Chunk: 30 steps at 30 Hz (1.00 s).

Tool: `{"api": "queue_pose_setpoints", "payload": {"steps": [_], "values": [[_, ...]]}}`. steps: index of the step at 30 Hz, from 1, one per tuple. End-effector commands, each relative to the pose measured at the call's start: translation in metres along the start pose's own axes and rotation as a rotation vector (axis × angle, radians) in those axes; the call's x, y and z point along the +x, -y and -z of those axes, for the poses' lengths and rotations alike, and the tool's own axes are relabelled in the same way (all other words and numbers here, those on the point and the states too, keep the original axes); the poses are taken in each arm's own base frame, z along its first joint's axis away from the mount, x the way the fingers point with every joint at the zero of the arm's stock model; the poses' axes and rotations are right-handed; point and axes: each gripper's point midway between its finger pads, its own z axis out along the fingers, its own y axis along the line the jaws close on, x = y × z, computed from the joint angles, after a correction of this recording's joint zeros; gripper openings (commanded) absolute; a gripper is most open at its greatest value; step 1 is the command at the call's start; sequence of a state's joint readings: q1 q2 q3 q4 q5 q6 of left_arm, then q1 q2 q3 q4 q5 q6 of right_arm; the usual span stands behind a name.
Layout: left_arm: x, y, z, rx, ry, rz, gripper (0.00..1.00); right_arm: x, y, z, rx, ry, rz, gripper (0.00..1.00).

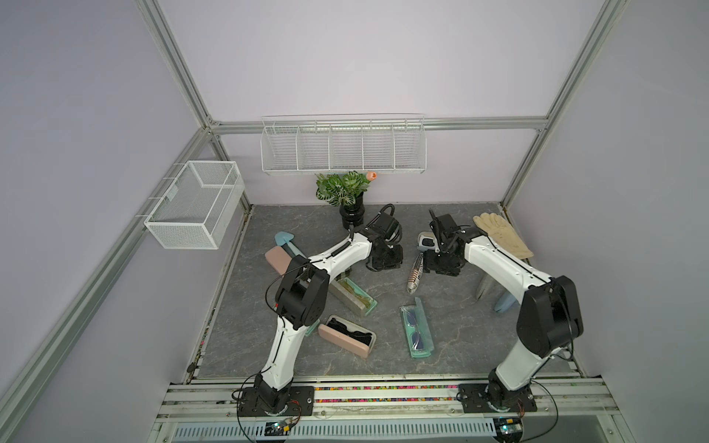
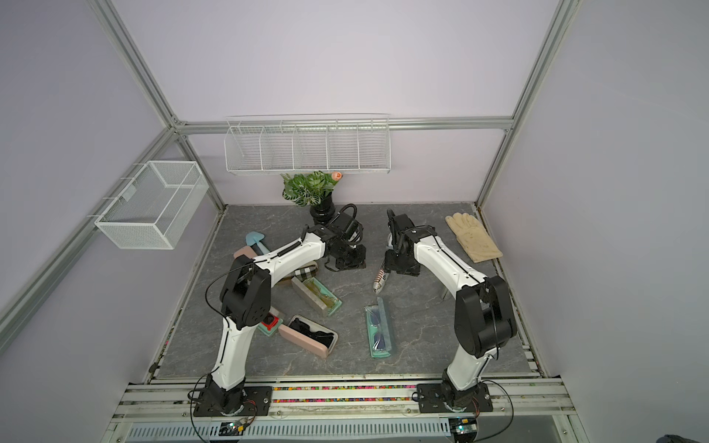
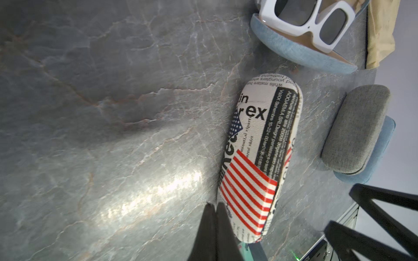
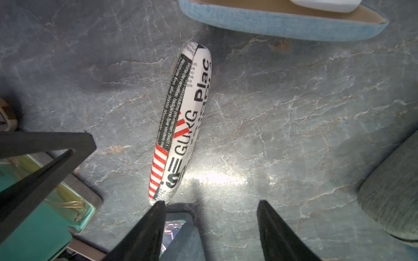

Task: Close the glasses case
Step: Pick up the glasses case at the center of the board.

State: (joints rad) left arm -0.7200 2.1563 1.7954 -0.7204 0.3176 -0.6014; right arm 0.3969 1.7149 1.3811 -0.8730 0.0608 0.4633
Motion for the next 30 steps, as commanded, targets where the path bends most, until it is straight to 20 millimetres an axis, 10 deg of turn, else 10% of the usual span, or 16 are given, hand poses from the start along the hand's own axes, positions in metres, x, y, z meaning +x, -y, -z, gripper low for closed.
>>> {"api": "queue_pose_setpoints", "payload": {"steps": [1, 24, 30], "values": [[-0.008, 0.004, 0.017, 0.02, 0.05, 0.001, 0.0, 0.002, -0.007, 0.008, -0.017, -0.009, 0.0, 0.7], [-0.004, -0.019, 0.034, -0.021, 0.065, 0.015, 0.0, -0.006, -0.038, -0.067, -0.069, -0.152, -0.002, 0.77], [-0.004, -0.023, 0.032, -0.023, 0.059, 0.02, 0.0, -0.007, -0.037, -0.079, -0.048, -0.169, -0.001, 0.5]]}}
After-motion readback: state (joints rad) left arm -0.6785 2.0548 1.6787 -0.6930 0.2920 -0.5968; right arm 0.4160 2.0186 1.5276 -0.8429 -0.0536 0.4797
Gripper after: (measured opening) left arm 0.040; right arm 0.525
